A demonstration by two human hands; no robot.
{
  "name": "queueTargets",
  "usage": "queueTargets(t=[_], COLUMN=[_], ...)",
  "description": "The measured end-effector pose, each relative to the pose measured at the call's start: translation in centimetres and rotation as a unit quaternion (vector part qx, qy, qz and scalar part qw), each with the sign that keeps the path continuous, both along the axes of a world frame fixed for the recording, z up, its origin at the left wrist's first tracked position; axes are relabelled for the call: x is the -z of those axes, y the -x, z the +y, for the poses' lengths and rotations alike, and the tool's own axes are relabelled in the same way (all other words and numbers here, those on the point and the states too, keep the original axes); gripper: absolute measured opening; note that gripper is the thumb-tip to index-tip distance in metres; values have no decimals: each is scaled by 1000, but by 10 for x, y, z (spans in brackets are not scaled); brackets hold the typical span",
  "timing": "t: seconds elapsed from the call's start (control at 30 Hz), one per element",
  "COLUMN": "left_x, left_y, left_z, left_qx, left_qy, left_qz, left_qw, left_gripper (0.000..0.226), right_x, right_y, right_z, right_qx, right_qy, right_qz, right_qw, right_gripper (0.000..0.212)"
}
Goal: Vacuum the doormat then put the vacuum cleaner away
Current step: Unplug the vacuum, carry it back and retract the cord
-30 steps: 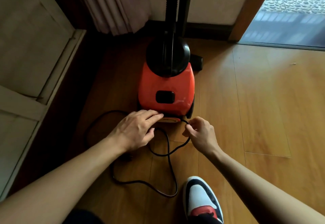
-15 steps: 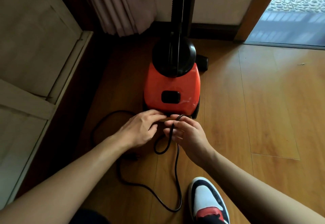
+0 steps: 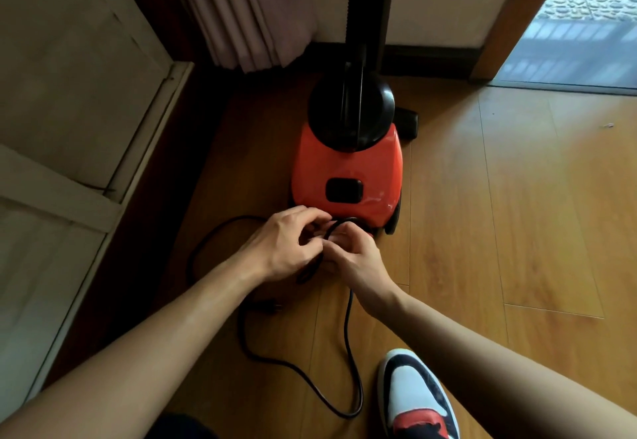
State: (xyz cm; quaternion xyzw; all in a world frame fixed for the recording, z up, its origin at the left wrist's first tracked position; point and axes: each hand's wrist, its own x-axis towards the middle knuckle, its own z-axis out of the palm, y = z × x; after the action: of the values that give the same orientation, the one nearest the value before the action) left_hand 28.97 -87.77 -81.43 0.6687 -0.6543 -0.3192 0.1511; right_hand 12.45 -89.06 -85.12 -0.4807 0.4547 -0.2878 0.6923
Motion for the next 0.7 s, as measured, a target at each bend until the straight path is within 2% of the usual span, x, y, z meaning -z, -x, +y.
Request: queueTargets(t=[0.17, 0.3, 0.47, 0.53, 0.7], left_x=[-7, -20, -31, -32, -57], left_y=[-9, -12, -12, -13, -16], left_z=[6, 0, -14, -17, -54], left_qx=[-11, 26, 119, 143, 173], left_qy=[47, 145, 126, 125, 231], left_qz=[-21, -133, -244, -257, -287], left_qw=[999, 980, 954, 948, 913], left_gripper=[41, 59, 85, 85, 79], right_x=[3, 11, 17, 20, 31], right_y=[-4, -19, -46, -52, -61], right_z=[2, 6, 14, 14, 9], right_qx=[-2, -22, -45, -39, -49], right_qy=[-17, -10, -19, -36, -79], right_qz=[-58, -65, -78, -86, -57], right_qw=[998, 998, 996, 995, 994], right_gripper=[19, 26, 40, 44, 42])
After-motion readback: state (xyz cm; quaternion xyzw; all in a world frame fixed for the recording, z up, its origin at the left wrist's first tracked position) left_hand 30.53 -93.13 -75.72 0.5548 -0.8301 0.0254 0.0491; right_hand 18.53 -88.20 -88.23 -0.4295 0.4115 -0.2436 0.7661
